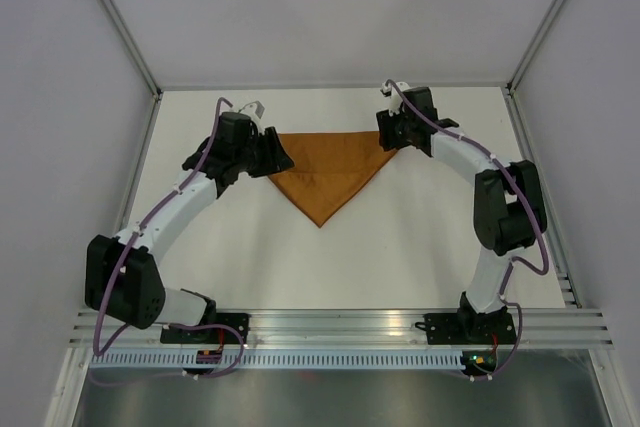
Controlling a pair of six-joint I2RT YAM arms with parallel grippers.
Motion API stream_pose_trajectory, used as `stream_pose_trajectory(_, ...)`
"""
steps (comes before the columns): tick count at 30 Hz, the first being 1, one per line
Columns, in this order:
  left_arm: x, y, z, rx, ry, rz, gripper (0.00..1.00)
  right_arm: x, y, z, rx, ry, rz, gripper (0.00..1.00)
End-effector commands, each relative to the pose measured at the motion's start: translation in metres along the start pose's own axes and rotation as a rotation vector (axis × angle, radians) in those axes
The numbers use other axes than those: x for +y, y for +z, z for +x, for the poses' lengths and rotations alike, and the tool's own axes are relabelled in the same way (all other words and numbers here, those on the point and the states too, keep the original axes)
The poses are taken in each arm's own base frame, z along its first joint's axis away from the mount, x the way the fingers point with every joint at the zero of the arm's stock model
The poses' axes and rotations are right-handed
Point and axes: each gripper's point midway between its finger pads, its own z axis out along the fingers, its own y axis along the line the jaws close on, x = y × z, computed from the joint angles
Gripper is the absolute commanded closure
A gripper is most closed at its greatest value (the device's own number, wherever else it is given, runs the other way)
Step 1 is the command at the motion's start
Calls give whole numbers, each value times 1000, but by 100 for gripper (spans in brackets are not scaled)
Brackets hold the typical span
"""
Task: Fold the napkin, place the utensils inside, and roll it up
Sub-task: Fold the napkin
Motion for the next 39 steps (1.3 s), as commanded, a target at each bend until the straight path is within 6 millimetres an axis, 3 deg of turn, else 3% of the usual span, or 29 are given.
stream_pose_trajectory(1, -23, 8, 4, -11, -4, 117, 46, -10, 7, 10, 89, 174, -59, 45)
stream_pose_trajectory(4, -27, 15, 12, -1, -10, 136, 46, -43, 24, 8, 103, 302, -54, 45)
stream_pose_trajectory(5, -28, 18, 15, 8, -9, 137, 46, -46, 28, 7, 106, 332, -90, 45)
stream_pose_trajectory(6, -31, 19, 18, 13, -5, 143, 46, -64, 30, -2, 84, 387, -84, 45)
stream_pose_trajectory(7, -33, 20, 18, 9, -1, 149, 46, -70, 42, 8, 105, 423, -92, 45)
stream_pose_trajectory(9, -35, 23, 22, 18, 0, 154, 46, -88, 48, 6, 92, 479, -94, 46)
stream_pose_trajectory(15, -41, 32, 28, 34, 4, 165, 46, -103, 65, 17, 86, 617, -95, 46)
stream_pose_trajectory(16, -43, 34, 29, 37, 0, 171, 46, -115, 64, 20, 78, 639, -79, 45)
stream_pose_trajectory(23, -51, 52, 35, 52, -5, 169, 46, -122, 79, 28, 70, 720, -69, 45)
stream_pose_trajectory(28, -29, 63, 35, 26, -47, 58, 46, -122, 89, 33, 74, 752, -74, 48)
stream_pose_trajectory(36, 30, 82, 38, 3, -149, -151, 48, -125, 93, 39, 74, 770, -73, 51)
stream_pose_trajectory(39, 50, 88, 37, -16, -174, -212, 49, -126, 92, 38, 65, 766, -76, 58)
